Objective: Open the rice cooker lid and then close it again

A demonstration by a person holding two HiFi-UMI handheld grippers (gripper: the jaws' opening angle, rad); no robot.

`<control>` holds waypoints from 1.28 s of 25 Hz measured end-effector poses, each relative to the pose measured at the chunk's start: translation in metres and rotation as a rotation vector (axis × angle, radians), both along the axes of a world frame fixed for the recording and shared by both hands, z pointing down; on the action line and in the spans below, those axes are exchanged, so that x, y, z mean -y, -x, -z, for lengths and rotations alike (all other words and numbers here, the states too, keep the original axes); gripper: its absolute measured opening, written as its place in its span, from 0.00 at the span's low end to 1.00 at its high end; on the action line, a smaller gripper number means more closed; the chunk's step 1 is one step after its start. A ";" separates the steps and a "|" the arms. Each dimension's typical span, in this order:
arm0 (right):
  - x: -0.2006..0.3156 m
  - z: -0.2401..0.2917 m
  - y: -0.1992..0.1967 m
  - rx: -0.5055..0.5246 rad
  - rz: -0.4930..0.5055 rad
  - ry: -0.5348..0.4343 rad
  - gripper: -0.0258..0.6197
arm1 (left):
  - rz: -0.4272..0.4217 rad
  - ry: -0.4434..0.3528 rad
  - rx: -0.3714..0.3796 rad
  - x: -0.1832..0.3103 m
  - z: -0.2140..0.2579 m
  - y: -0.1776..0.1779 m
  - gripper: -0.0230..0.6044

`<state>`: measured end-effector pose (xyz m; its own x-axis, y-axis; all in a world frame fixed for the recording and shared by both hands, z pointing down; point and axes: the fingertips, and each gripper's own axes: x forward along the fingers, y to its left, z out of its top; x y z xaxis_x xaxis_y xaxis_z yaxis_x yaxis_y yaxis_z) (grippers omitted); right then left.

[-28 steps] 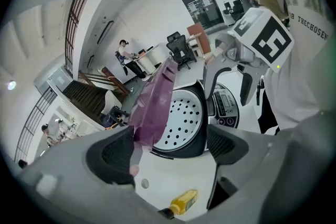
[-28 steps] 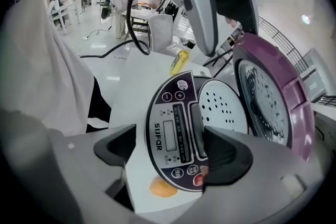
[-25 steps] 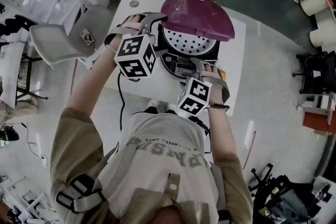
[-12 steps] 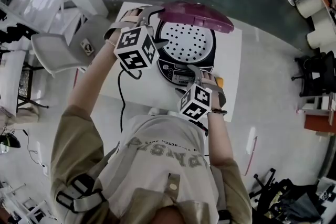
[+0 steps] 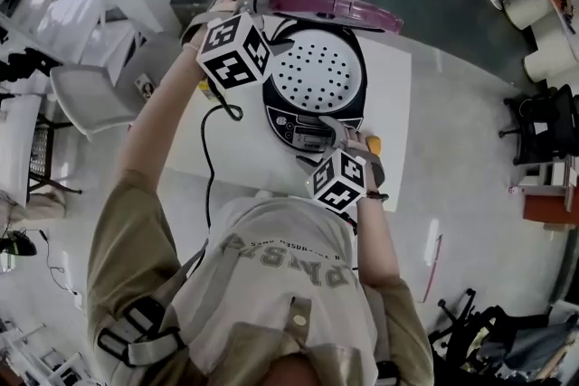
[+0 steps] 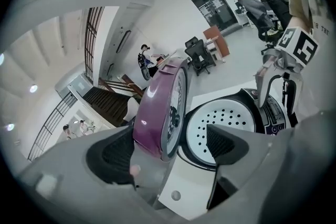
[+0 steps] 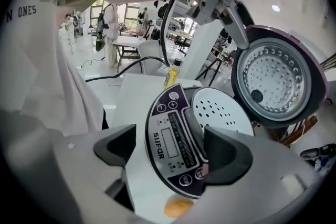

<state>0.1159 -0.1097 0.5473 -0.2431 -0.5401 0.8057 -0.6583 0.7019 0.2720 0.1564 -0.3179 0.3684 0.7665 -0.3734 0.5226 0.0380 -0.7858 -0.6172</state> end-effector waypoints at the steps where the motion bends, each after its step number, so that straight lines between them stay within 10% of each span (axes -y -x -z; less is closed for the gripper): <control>1: 0.000 0.001 0.000 0.017 -0.007 -0.004 0.65 | 0.004 -0.002 -0.008 0.004 0.002 -0.002 0.75; 32: 0.009 0.053 -0.016 0.312 -0.204 -0.208 0.65 | 0.116 -0.008 -0.174 0.067 0.030 -0.034 0.74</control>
<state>0.1318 -0.1187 0.4941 -0.3288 -0.7455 0.5798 -0.8513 0.4998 0.1598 0.1902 -0.3850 0.3379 0.7964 -0.4681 0.3829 -0.1604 -0.7740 -0.6126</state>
